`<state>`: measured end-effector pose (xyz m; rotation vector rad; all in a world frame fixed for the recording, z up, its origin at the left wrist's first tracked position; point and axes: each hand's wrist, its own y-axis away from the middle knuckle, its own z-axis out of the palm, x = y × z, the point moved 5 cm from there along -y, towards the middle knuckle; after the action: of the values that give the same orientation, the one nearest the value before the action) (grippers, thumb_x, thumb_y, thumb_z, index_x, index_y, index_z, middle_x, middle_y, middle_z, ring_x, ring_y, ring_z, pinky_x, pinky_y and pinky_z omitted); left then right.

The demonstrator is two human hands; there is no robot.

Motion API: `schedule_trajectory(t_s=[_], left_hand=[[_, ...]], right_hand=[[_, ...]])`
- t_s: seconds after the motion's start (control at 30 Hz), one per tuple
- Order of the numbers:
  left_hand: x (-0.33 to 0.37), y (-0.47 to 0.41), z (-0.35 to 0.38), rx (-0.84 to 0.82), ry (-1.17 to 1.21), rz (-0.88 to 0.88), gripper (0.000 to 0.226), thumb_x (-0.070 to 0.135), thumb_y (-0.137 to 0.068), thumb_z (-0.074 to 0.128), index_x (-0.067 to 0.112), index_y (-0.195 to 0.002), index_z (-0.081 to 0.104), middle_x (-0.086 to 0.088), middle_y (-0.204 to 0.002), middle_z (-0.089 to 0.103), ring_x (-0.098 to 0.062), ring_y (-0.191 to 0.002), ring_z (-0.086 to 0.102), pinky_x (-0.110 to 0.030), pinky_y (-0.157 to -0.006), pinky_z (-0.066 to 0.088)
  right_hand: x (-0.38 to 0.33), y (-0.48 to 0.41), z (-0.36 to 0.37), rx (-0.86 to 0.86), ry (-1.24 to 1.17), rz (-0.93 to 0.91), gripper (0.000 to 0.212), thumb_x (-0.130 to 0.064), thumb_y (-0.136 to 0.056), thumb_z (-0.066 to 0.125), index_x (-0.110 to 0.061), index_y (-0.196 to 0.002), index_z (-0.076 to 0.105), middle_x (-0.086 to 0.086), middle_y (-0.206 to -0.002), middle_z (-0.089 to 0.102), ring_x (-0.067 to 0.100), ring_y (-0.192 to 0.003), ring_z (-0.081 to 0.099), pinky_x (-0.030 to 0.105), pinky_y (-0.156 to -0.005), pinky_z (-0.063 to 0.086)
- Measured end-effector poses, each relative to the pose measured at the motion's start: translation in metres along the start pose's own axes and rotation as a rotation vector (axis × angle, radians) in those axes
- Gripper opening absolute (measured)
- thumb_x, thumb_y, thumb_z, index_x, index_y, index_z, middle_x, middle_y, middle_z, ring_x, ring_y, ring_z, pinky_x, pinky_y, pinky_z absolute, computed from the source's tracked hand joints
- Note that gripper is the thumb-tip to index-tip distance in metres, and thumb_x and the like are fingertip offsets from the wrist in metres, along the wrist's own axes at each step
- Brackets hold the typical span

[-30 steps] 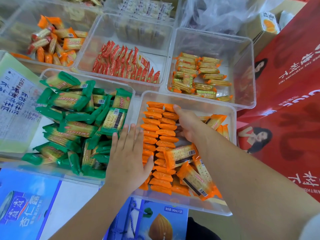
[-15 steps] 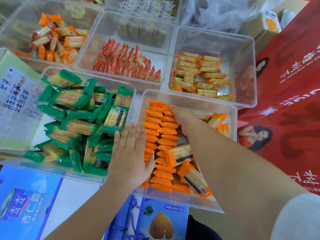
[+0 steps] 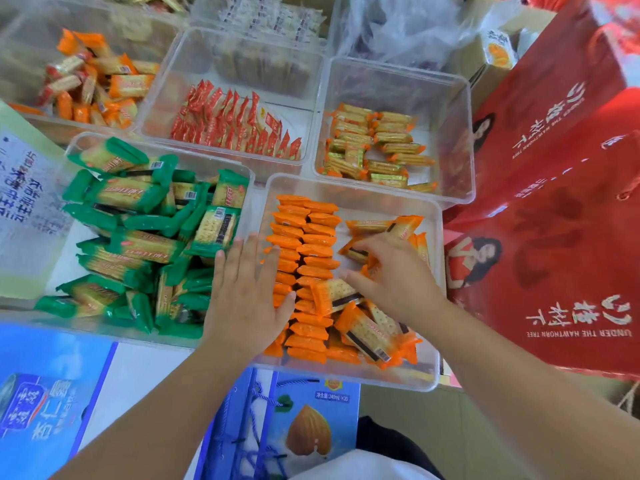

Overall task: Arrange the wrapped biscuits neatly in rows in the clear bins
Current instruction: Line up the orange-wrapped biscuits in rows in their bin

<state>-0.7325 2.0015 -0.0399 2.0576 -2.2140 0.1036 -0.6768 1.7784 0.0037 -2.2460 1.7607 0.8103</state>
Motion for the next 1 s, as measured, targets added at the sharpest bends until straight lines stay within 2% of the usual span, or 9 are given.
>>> schedule_trajectory(t_s=[0.13,0.27,0.37,0.5,0.57,0.63,0.7,0.83,1.0], left_hand=[[0.024,0.005,-0.01,-0.002,0.091,0.21,0.08,0.06,-0.088,0.056,0.015,-0.153,0.04,-0.02,-0.16,0.032,-0.04,-0.148,0.029,-0.06,-0.12,0.024],[0.084,0.008,0.002,-0.334,0.215,0.332,0.105,0.072,-0.074,0.069,0.034,-0.158,0.02,-0.011,-0.168,0.013,-0.033,-0.151,0.019,-0.049,-0.121,0.022],[0.122,0.003,0.013,-0.393,0.123,0.373,0.114,0.076,-0.067,0.07,0.04,-0.157,0.011,-0.012,-0.168,0.009,-0.034,-0.152,0.012,-0.05,-0.122,0.021],[0.139,-0.015,0.018,-0.401,-0.12,0.286,0.124,0.08,-0.052,0.077,0.039,-0.152,0.016,-0.017,-0.156,0.029,-0.038,-0.138,0.028,-0.05,-0.112,0.029],[0.143,-0.023,0.018,-0.413,-0.167,0.246,0.132,0.08,-0.044,0.081,0.036,-0.152,0.019,-0.014,-0.143,0.043,-0.035,-0.129,0.035,-0.048,-0.106,0.034],[0.147,-0.027,0.021,-0.429,-0.171,0.257,0.137,0.079,-0.041,0.081,0.036,-0.152,0.015,-0.012,-0.134,0.048,-0.035,-0.126,0.039,-0.048,-0.103,0.036],[0.149,-0.026,0.024,-0.455,-0.133,0.268,0.135,0.072,-0.044,0.084,0.039,-0.151,0.01,-0.011,-0.128,0.046,-0.035,-0.122,0.043,-0.047,-0.1,0.04],[0.152,-0.016,0.028,-0.541,-0.132,0.328,0.124,0.065,-0.058,0.083,0.05,-0.15,0.001,-0.012,-0.134,0.039,-0.035,-0.119,0.046,-0.047,-0.099,0.045],[0.159,-0.02,0.027,-0.561,-0.132,0.271,0.105,0.063,-0.061,0.082,0.049,-0.146,0.022,-0.01,-0.133,0.036,-0.033,-0.117,0.043,-0.045,-0.099,0.044]], right_hand=[[0.029,0.063,-0.006,0.026,0.178,0.088,0.055,-0.058,-0.079,0.073,-0.026,-0.123,0.065,-0.005,-0.112,0.058,0.018,-0.112,0.052,0.029,-0.085,0.045],[0.048,0.098,-0.001,0.024,0.189,0.129,0.063,-0.059,-0.074,0.078,-0.02,-0.122,0.065,-0.003,-0.113,0.06,0.02,-0.108,0.059,0.029,-0.082,0.048],[0.05,0.104,0.003,-0.023,0.176,0.109,0.077,-0.061,-0.075,0.077,-0.019,-0.136,0.057,0.0,-0.128,0.06,0.022,-0.12,0.055,0.033,-0.095,0.047],[0.055,0.105,-0.006,0.044,0.378,0.01,0.073,-0.069,-0.072,0.069,-0.02,-0.127,0.064,-0.002,-0.127,0.064,0.027,-0.13,0.048,0.043,-0.106,0.041],[0.066,0.106,-0.003,-0.021,0.386,0.036,0.075,-0.075,-0.08,0.055,-0.023,-0.133,0.061,-0.004,-0.146,0.051,0.03,-0.146,0.031,0.049,-0.116,0.028],[0.078,0.109,0.011,-0.124,0.342,0.056,0.079,-0.078,-0.087,0.035,-0.026,-0.143,0.052,-0.009,-0.162,0.027,0.028,-0.153,0.013,0.052,-0.121,0.014],[0.084,0.111,0.021,-0.152,0.243,0.03,0.086,-0.081,-0.084,0.028,-0.024,-0.146,0.048,-0.011,-0.165,0.015,0.026,-0.151,0.02,0.05,-0.121,0.021],[0.092,0.109,0.03,-0.124,-0.011,-0.016,0.093,-0.091,-0.069,0.042,-0.03,-0.139,0.05,-0.02,-0.163,0.003,0.019,-0.134,0.043,0.043,-0.101,0.049],[0.095,0.109,0.036,-0.026,-0.109,-0.057,0.07,-0.075,-0.075,0.054,-0.039,-0.135,0.052,-0.026,-0.161,0.003,0.016,-0.131,0.045,0.037,-0.096,0.052]])
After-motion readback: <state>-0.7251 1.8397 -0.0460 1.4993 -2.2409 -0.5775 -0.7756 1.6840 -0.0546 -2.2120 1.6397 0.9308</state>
